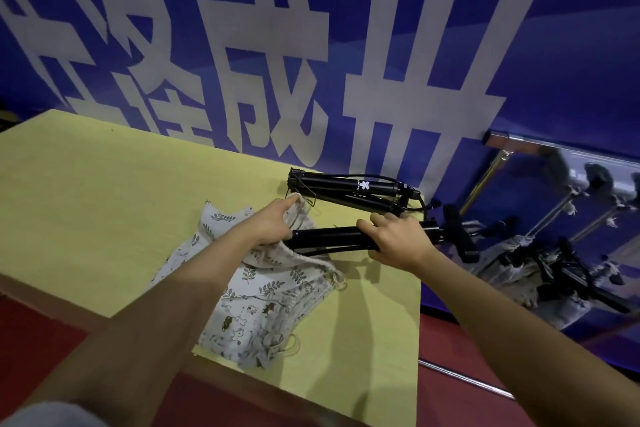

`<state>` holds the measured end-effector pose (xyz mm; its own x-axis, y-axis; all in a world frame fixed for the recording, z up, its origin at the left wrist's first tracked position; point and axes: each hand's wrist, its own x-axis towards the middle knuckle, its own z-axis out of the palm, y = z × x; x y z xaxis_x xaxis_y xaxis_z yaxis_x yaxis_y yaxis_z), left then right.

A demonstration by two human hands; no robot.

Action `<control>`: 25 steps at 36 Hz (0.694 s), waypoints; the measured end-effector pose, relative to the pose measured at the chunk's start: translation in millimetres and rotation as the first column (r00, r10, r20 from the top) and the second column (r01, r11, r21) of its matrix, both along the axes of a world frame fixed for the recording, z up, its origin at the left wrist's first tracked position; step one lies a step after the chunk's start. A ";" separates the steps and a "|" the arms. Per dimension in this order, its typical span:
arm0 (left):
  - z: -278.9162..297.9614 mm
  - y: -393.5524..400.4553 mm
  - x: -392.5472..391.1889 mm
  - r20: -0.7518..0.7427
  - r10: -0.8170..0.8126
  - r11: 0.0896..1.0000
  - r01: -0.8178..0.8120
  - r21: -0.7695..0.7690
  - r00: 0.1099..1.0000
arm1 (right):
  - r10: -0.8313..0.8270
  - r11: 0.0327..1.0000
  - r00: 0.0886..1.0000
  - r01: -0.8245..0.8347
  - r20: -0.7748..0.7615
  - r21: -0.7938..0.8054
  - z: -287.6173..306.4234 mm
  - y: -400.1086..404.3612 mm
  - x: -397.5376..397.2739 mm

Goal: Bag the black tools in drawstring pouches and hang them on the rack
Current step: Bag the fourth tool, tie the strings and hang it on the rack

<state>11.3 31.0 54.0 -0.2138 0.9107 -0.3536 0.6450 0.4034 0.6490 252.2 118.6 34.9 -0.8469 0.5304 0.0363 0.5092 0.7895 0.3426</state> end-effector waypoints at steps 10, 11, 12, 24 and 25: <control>-0.7 2.2 29.3 -0.363 -0.161 0.979 0.196 0.061 0.918 | 0.242 0.923 0.960 -0.184 -0.140 0.337 18.0 9.1 -46.9; -1.4 2.0 32.0 -0.446 -0.144 0.975 0.203 0.087 0.883 | 0.279 0.908 0.949 -0.211 -0.148 0.362 19.2 10.9 -49.6; -2.2 2.8 34.1 -0.505 -0.109 0.974 0.194 0.120 0.856 | 0.314 0.894 0.936 -0.234 -0.161 0.382 20.6 12.6 -51.6; -4.4 21.1 29.8 -0.512 0.200 0.921 0.017 0.388 0.835 | 0.429 0.884 0.753 -0.238 -0.499 0.402 22.8 11.9 -47.2; -4.1 20.2 27.3 -0.503 0.216 0.913 0.010 0.408 0.837 | 0.398 0.909 0.725 -0.228 -0.562 0.350 22.4 9.4 -46.4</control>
<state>38.6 51.1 50.0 -0.3632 0.9078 0.2100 0.8991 0.2823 0.3347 205.9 128.0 57.3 -0.7110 0.1402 0.6891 0.4120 0.8772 0.2467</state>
